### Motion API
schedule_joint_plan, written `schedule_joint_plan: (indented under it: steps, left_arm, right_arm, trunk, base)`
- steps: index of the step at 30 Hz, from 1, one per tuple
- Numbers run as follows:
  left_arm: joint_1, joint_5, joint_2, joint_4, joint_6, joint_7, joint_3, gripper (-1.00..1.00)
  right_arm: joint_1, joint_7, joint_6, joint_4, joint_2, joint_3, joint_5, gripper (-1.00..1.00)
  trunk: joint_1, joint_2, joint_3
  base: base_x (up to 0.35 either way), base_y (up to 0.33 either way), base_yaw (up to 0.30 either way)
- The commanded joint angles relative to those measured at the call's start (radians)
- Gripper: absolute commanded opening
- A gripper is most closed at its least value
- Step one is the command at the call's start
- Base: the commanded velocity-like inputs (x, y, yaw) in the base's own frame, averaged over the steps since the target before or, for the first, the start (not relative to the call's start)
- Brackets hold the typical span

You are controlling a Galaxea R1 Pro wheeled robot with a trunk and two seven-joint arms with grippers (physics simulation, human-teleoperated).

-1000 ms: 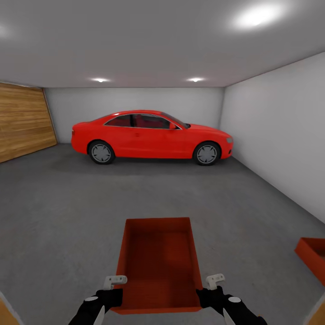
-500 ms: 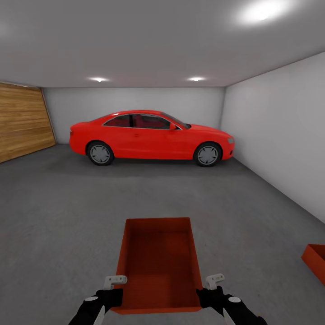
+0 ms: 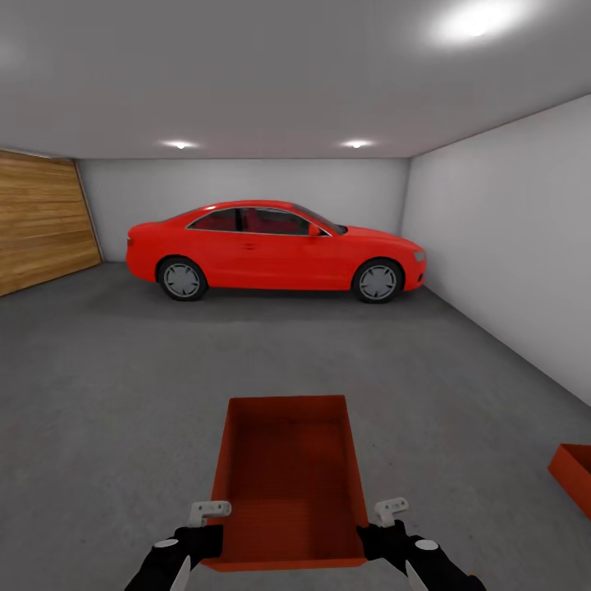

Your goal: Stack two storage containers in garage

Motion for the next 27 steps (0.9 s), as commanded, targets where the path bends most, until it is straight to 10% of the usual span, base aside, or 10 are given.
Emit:
schedule_joint_plan:
  steps: [1,27]
  left_arm:
    - [-0.001,-0.025,0.016,0.000,0.006,0.022,0.009,-1.00]
    - [-0.001,-0.025,0.017,0.000,0.006,0.022,0.009,-1.00]
  right_arm:
    - [0.000,0.101,-0.007,-0.004,-0.001,0.021,-0.010,-1.00]
    - [0.000,0.101,-0.007,-0.004,-0.001,0.021,-0.011,-1.00]
  trunk:
    - [0.000,-0.002,-0.002]
    - [0.000,-0.002,-0.002]
  base:
    - [0.000,0.000,0.000]
    - [0.000,0.004,0.000]
